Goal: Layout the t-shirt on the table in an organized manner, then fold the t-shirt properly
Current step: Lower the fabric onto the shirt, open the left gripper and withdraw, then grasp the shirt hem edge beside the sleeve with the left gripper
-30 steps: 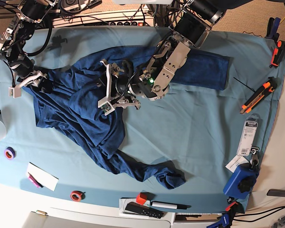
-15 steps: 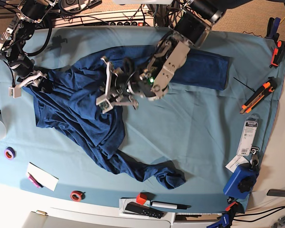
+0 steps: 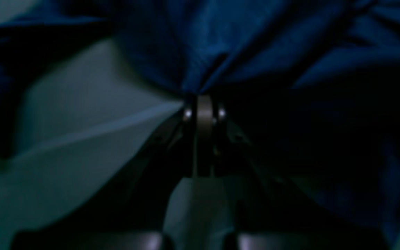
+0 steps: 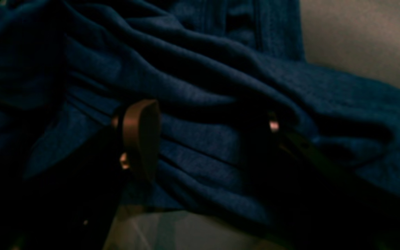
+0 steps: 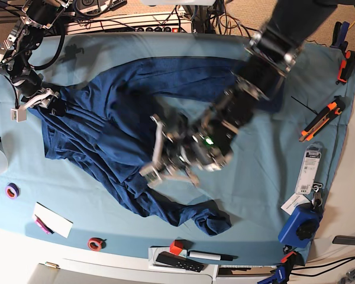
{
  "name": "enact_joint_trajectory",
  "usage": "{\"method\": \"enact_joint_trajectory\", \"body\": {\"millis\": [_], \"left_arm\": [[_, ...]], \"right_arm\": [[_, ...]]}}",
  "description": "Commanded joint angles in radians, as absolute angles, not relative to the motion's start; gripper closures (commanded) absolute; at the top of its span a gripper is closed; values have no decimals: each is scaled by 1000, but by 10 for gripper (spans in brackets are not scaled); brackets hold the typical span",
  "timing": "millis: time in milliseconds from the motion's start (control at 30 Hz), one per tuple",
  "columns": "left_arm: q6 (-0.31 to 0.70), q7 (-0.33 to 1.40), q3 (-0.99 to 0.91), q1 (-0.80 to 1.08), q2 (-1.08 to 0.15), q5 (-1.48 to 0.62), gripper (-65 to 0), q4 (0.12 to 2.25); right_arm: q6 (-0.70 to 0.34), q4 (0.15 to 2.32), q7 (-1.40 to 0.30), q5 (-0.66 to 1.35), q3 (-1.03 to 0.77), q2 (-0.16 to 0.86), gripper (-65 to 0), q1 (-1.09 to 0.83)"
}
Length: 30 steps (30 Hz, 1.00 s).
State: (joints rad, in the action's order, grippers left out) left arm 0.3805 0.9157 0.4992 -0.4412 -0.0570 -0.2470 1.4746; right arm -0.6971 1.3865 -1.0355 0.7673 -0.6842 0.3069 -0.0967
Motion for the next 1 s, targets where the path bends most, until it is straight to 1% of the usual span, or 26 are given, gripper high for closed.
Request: {"method": "enact_joint_trajectory", "body": {"millis": [0, 133, 267, 367, 500, 600, 667, 700, 767, 800, 833, 867, 967], "left_arm": [[374, 899, 482, -479, -69, -246, 0, 1493], [386, 897, 406, -519, -131, -245, 0, 1493], [417, 898, 287, -568, -199, -246, 0, 1493], [416, 897, 192, -607, -245, -251, 0, 1493], [416, 897, 109, -651, -307, -358, 0, 1493], [424, 898, 96, -665, -348, -440, 0, 1493], [447, 913, 96, -661, -364, -492, 0, 1493], [450, 933, 96, -656, -368, -517, -58, 1492], [463, 979, 96, -638, -369, -553, -224, 1492], [471, 1003, 96, -625, -369, -565, -296, 1492], [472, 1023, 96, -608, -369, -573, -347, 1492], [472, 1036, 96, -589, -369, -577, -371, 1492], [473, 1040, 96, -513, -372, -577, -373, 1492]], "right_arm": [[-698, 1398, -1024, 777, -687, 324, -370, -88], [-698, 1398, -1024, 777, -687, 324, -370, -88], [-698, 1398, -1024, 777, -687, 324, -370, -88], [-698, 1398, -1024, 778, -687, 324, -370, -88], [-698, 1398, -1024, 778, -687, 324, -370, -88], [-698, 1398, -1024, 777, -687, 324, -370, -88], [-698, 1398, -1024, 777, -687, 324, -370, -88], [-698, 1398, -1024, 777, -687, 324, -370, -88], [-698, 1398, -1024, 777, -687, 324, -370, -88], [-698, 1398, -1024, 777, -687, 324, -370, -88], [-698, 1398, -1024, 777, -687, 324, -370, -88], [-698, 1398, -1024, 777, -687, 324, -370, -88], [-698, 1398, -1024, 777, -687, 324, -370, -88]]}}
